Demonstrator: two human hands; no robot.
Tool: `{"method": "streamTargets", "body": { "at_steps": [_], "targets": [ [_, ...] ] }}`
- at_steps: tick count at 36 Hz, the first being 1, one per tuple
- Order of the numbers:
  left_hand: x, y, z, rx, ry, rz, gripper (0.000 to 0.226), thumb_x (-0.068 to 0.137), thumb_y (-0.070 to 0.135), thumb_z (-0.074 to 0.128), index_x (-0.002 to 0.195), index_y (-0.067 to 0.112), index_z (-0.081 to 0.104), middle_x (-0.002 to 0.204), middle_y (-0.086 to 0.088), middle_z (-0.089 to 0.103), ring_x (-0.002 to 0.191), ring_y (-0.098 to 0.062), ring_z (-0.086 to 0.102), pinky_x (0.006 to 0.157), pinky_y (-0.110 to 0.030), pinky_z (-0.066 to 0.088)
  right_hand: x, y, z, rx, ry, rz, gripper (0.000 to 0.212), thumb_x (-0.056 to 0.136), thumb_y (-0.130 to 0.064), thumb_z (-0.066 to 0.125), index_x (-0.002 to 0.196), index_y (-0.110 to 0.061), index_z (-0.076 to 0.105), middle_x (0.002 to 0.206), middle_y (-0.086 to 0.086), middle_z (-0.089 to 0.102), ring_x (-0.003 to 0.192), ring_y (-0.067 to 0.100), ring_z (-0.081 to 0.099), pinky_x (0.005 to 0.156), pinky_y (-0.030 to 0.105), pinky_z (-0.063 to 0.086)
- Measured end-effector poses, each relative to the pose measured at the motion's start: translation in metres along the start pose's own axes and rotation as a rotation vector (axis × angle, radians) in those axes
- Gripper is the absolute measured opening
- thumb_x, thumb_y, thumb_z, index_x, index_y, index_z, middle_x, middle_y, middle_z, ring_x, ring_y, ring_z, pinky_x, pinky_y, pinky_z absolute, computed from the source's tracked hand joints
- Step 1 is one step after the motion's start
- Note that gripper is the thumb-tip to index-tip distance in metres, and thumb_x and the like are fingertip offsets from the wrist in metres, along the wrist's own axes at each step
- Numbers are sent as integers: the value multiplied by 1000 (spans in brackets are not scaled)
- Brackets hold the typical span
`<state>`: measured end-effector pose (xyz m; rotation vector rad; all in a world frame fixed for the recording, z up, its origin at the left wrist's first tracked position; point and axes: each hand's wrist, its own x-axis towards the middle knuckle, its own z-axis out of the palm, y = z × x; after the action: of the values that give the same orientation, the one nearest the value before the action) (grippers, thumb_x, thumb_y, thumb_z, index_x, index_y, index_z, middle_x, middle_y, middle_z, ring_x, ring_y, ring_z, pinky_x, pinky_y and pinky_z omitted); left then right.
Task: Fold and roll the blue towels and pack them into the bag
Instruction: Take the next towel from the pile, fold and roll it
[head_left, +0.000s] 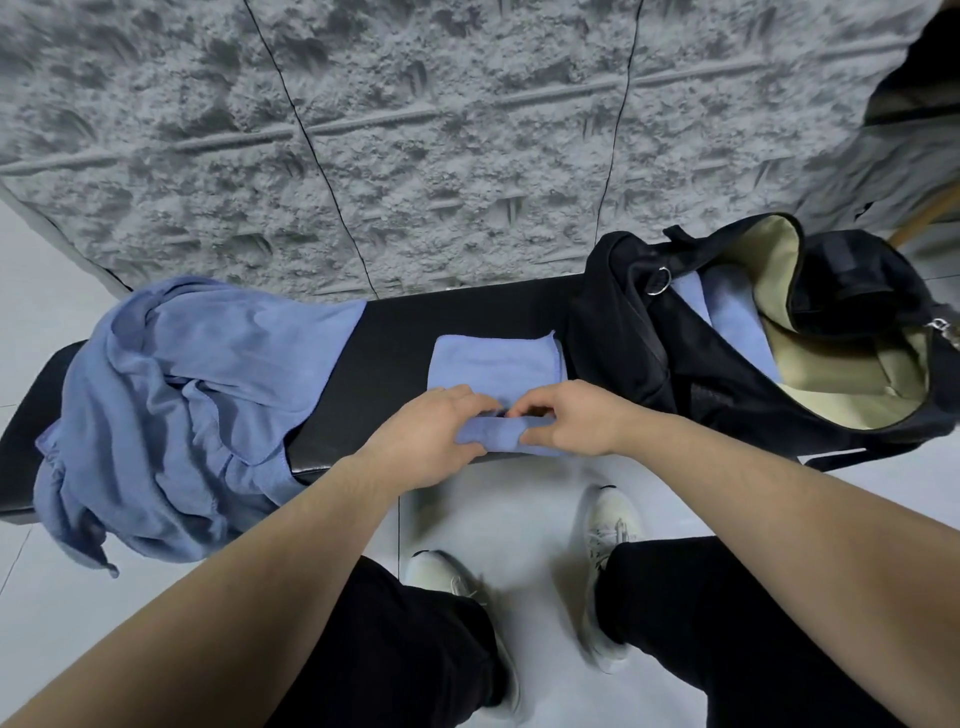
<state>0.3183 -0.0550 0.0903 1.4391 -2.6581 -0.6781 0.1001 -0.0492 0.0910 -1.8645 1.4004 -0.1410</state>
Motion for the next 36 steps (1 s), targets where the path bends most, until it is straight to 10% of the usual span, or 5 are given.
{"method": "streamTargets", "body": {
  "at_steps": [9,19,30,36],
  "targets": [
    [2,-3,0,-56,9,-10,20,93,32,60,112,27,64,102,7,60,97,-13,52,85,-28,43,7,6,2,118,-28,36,24,86,-28,68,98,-48,65,88,-25,63,73,-14,53,75,12,39],
    [5,-6,6,-74,-10,-70,29,96,29,53,123,32,62,112,9,44,104,-16,45,97,-33,39,4,7,4,-178,81,-20,34,95,-40,55,129,-43,59,120,-6,53,120,14,38,109,32,30],
    [10,-3,3,92,-11,-92,16,98,30,40,86,39,47,102,12,45,101,-10,30,82,-27,15,3,-7,8,-358,154,-224,40,83,-32,69,122,-30,60,114,-9,56,104,14,44,97,30,38],
    [8,-5,3,103,21,-44,21,96,31,43,110,36,57,104,12,47,105,-12,35,86,-27,18,6,-3,10,-334,173,-235,35,87,-25,64,121,-25,59,113,-8,57,101,13,46,92,28,40]
  ]
}}
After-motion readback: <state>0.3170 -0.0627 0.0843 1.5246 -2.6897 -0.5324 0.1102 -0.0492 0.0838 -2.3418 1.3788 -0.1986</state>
